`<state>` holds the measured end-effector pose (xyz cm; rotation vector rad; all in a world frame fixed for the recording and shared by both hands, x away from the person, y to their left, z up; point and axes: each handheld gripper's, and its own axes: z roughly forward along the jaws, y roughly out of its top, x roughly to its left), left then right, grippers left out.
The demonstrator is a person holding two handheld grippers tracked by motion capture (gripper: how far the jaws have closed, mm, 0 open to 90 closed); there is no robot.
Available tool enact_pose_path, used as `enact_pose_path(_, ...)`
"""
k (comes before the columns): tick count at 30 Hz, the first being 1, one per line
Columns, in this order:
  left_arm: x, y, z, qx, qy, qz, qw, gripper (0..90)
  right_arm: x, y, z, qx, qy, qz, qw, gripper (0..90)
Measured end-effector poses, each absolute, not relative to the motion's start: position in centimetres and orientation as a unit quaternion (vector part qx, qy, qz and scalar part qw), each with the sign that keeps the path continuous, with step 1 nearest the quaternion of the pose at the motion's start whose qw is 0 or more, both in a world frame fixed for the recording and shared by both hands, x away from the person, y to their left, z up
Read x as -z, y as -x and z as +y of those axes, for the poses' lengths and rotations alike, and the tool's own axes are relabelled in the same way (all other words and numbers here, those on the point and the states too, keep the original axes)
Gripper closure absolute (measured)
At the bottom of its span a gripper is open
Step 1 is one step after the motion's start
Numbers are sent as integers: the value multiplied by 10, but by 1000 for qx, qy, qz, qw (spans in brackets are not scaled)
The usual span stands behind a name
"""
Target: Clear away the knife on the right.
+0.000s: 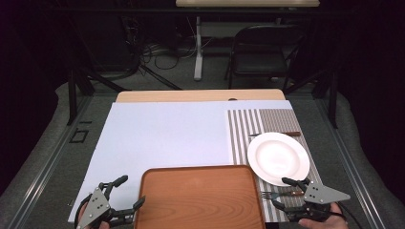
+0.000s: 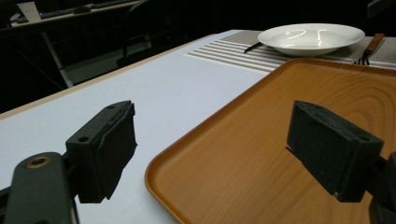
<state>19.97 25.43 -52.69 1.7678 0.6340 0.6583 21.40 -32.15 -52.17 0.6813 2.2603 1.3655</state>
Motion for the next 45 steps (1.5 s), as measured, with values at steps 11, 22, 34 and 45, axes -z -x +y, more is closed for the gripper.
enact_pose_path(11, 527, -200, 254, -277, -747, 269, 542, 155, 508, -230, -349, -449, -258, 832, 199, 180)
enact_pose_path(22, 528, -201, 253, -275, -749, 270, 539, 155, 498, -253, -377, -417, -273, 844, 199, 191)
enact_pose_path(34, 528, -201, 253, -273, -749, 271, 539, 156, 492, -285, -390, -401, -283, 848, 201, 199)
enact_pose_path(45, 528, -202, 254, -274, -749, 273, 538, 156, 496, -317, -389, -380, -286, 859, 187, 204)
